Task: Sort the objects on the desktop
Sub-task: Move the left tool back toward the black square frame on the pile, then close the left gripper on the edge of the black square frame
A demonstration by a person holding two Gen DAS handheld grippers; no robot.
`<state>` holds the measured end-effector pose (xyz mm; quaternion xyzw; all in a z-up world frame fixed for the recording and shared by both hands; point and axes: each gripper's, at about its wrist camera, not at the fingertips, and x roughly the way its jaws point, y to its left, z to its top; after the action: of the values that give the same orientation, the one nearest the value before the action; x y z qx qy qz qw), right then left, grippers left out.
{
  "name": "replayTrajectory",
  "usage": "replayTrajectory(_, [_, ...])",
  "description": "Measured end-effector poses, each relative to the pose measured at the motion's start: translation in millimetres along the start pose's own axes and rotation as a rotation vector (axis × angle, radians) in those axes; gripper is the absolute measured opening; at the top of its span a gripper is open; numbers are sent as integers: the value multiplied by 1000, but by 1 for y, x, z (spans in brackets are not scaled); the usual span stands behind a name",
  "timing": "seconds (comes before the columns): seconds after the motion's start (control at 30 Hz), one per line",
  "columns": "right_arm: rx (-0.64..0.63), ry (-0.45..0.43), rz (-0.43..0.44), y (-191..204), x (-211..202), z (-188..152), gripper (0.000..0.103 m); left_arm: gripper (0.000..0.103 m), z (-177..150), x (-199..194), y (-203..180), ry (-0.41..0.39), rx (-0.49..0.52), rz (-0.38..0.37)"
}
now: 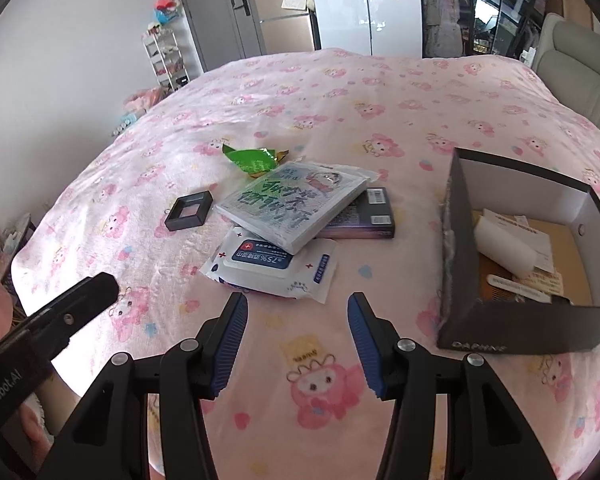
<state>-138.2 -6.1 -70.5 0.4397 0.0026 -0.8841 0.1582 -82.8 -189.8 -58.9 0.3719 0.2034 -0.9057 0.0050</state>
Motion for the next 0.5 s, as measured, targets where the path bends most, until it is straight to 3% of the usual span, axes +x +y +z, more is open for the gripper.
replayTrajectory(0.3, [-78,41,-13,29,50,24,48,36,30,35,60,8,-65,41])
replayTrajectory(0.5, [-92,74,48,50,89,41,48,36,49,71,97,24,-108,56])
